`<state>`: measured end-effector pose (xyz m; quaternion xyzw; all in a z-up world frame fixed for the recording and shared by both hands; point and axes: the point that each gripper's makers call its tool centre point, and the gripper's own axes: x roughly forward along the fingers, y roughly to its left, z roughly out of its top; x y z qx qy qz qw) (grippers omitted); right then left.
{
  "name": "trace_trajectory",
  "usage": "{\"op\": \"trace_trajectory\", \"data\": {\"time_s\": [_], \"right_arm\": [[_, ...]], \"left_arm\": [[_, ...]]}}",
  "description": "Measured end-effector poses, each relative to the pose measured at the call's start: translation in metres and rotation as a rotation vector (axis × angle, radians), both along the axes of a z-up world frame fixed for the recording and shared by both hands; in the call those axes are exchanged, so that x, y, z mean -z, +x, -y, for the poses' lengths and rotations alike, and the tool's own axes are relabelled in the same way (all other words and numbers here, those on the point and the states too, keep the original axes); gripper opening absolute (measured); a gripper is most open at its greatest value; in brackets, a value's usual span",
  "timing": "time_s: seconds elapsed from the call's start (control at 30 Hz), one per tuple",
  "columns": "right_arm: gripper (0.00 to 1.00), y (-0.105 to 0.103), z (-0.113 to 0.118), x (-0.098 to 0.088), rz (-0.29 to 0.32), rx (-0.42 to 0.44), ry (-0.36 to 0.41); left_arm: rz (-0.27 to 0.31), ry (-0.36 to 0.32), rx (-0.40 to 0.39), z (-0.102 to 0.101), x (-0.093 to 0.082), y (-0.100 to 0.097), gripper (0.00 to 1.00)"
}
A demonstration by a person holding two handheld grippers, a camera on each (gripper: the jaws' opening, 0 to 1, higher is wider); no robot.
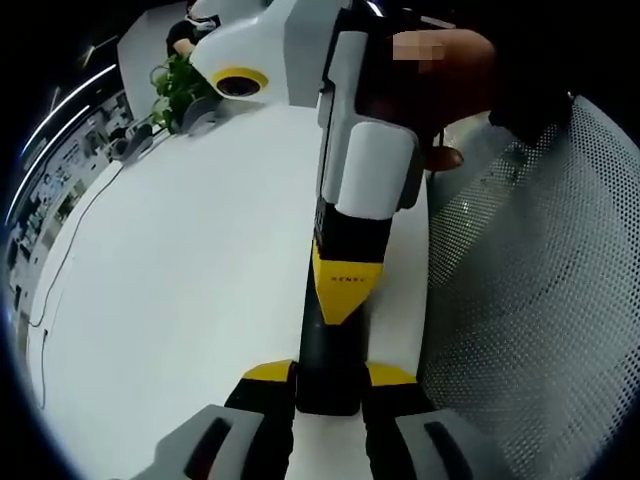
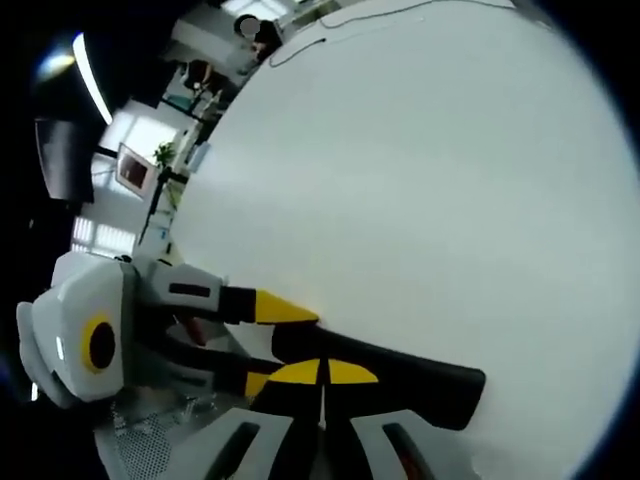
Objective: Press the specified remote control buttons in sequence, fully releasing each button before pressing the next.
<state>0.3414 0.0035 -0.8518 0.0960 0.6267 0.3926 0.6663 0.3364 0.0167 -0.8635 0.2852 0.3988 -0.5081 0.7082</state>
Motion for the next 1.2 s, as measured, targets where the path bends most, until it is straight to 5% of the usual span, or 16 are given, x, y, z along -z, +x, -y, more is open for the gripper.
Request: {"op": "trace_trajectory", "data": {"time_s": [0.63,1.2], "right_arm": [[0.0,0.0016,-0.0023,0.0006,0.013,0.029,-0.009],[0.0,0.0014,-0.0016,0.0005,0.013,0.032,-0.017]], "left_arm": [[0.0,0.001,0.007,-0.0005,-0.0002,-0.0003,0.25],[-0.012,0.004,-0.065,0.0002,-0.0008,0.0006,0.25]]}}
